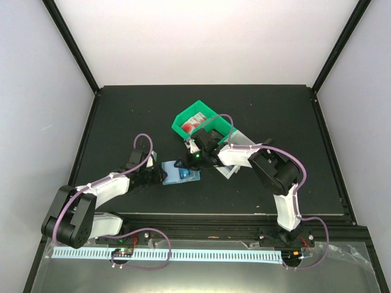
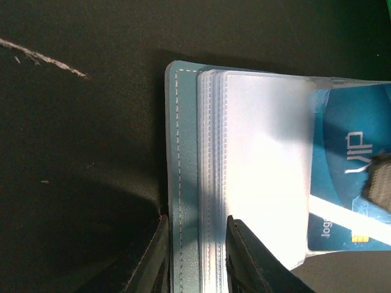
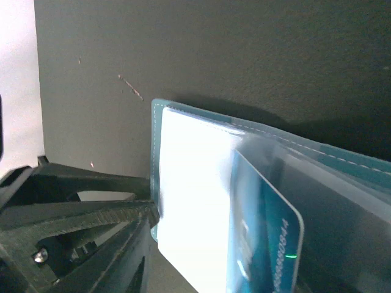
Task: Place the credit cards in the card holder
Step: Insert the credit card into the card holder.
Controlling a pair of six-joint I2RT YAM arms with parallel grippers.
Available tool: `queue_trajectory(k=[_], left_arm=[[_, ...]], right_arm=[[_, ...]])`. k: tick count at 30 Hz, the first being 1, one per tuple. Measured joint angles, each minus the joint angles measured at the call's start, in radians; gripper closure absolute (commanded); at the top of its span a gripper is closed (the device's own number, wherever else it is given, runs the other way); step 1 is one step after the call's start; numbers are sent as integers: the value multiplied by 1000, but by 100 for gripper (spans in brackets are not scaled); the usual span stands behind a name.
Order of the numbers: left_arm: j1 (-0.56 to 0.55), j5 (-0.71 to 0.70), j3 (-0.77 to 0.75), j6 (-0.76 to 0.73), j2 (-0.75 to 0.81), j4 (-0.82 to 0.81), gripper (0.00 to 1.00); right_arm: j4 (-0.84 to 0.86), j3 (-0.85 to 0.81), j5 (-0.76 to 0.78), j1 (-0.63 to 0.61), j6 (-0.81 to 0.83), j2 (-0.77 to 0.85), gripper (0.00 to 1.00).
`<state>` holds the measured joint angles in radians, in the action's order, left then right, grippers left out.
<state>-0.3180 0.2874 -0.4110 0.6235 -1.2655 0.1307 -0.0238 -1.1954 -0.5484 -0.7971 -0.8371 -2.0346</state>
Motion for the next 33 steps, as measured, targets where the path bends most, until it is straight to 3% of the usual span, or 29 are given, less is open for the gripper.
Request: queue_trajectory(k=[9,19,26,33], left_arm=[[0,10,8,1,10,0,71],[0,17,11,1,15,3,71],[0,21,12,1,16,3,71],[0,24,12,1,16,4,71]], right_arm=[[-31,20,73,-12,7,64,48],[-89,49,134,-17,25,89,61],[-105,79,154,-17,27,134,62],[-124,97,161,-17,19,145,80]])
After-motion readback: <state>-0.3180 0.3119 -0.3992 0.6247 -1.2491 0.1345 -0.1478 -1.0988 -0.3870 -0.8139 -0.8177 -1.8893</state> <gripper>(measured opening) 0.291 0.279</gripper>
